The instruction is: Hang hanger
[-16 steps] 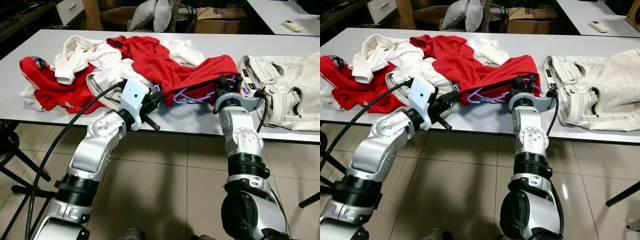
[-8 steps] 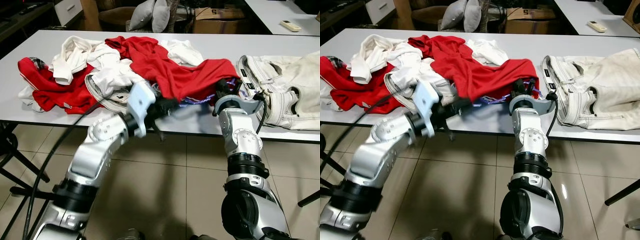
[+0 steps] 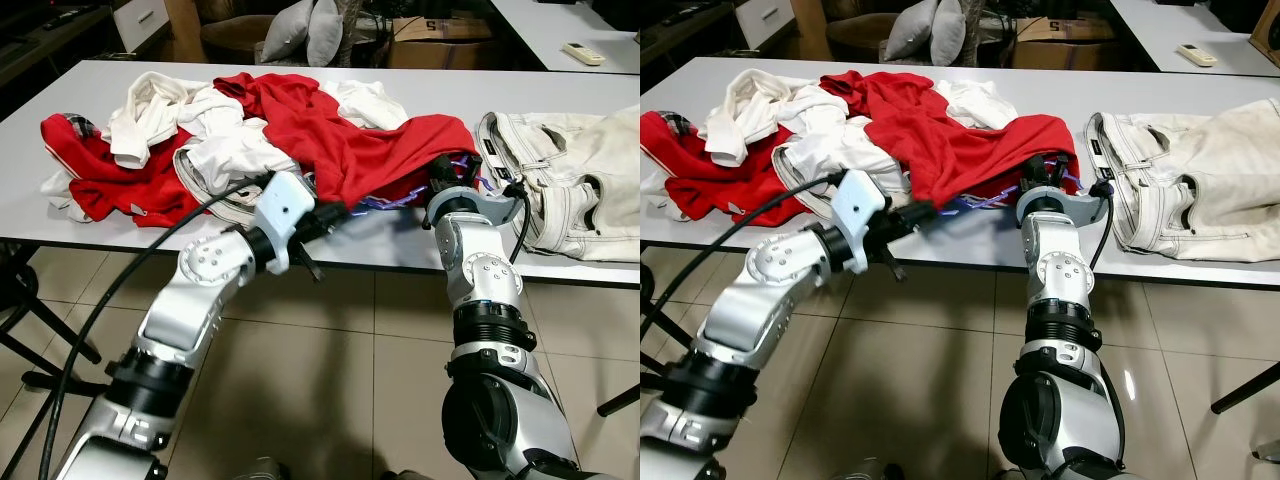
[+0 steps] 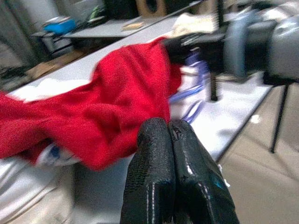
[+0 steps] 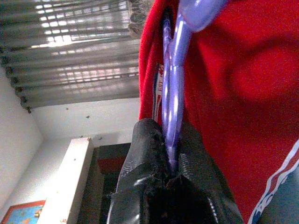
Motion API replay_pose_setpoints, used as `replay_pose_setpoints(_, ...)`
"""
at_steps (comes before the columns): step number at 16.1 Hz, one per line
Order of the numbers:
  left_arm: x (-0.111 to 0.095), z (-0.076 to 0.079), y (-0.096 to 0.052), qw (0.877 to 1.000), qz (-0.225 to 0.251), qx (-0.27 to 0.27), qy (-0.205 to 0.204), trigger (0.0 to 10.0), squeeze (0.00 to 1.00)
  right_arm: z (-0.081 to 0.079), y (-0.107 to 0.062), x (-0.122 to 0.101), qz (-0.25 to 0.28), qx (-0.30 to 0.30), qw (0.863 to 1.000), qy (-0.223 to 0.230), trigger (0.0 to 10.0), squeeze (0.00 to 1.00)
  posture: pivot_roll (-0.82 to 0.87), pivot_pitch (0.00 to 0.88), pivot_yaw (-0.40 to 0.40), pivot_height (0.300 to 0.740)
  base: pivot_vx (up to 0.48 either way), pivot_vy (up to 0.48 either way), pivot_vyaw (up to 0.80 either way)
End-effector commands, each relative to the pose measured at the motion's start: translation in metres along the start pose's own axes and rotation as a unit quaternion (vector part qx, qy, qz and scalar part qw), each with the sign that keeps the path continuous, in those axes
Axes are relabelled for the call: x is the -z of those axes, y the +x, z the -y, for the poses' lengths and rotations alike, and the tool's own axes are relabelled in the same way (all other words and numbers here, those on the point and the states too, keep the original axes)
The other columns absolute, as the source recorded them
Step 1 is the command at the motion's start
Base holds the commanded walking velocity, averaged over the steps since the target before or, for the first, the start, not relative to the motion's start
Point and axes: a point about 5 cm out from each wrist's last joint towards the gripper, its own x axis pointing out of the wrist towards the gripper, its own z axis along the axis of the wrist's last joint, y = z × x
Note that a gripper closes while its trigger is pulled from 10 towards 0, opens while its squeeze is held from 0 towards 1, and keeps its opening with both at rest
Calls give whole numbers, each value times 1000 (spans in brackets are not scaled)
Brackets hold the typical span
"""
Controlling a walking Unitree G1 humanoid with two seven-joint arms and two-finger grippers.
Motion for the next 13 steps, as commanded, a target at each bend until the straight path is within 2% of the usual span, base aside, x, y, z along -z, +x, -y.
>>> replay_pose_setpoints(1,4,-12,-5,1000,-17,-25,2,0,0,-6,1,2,1,-8,1000,13,10000,0,49,20,38,740,0,0,0)
replay_pose_setpoints(5,6,-11,-5,1000,-22,-13,0,0,0,-7,3,1,0,-1,1000,11,10000,0,49,24,43,740,0,0,0)
replay_pose_setpoints(7,0,-11,-1,1000,-2,-19,-10,0,0,-9,3,6,-18,-5,1000,-3,10000,0,47,24,45,740,0,0,0)
replay_pose_setpoints(9,-4,-14,0,1000,4,-29,-10,0,0,-8,3,7,-22,-5,1000,1,10000,0,48,23,42,740,0,0,0)
replay_pose_setpoints(11,-6,-23,-2,998,11,-54,-10,0,0,-2,1,5,-23,3,998,-55,10000,0,44,22,43,740,0,0,0)
replay_pose_setpoints(13,-14,-22,-3,998,32,-43,-18,0,0,2,0,3,-20,18,997,-73,10000,0,43,23,46,740,0,0,0)
